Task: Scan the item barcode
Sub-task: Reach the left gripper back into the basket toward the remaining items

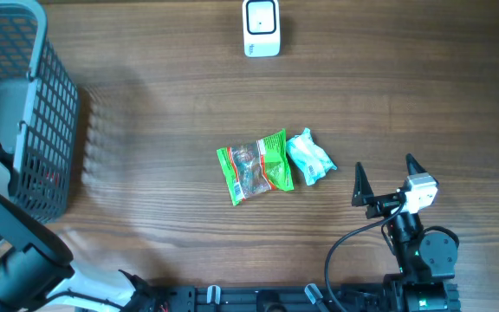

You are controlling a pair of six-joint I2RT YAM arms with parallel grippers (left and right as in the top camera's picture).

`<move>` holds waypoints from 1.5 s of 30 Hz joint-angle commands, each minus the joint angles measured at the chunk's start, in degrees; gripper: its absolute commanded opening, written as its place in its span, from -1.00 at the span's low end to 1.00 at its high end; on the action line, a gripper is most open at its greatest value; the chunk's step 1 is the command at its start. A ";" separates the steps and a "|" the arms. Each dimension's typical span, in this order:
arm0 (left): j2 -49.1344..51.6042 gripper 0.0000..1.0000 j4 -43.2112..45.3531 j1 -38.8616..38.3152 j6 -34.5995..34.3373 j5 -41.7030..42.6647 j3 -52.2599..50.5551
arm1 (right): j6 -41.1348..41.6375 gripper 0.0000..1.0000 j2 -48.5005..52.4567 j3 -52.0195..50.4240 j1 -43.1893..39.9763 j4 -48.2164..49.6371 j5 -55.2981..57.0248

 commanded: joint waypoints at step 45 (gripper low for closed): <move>-12.57 1.00 -21.75 0.00 3.74 9.92 27.23 | -0.33 1.00 -0.31 -0.07 -0.28 0.35 0.59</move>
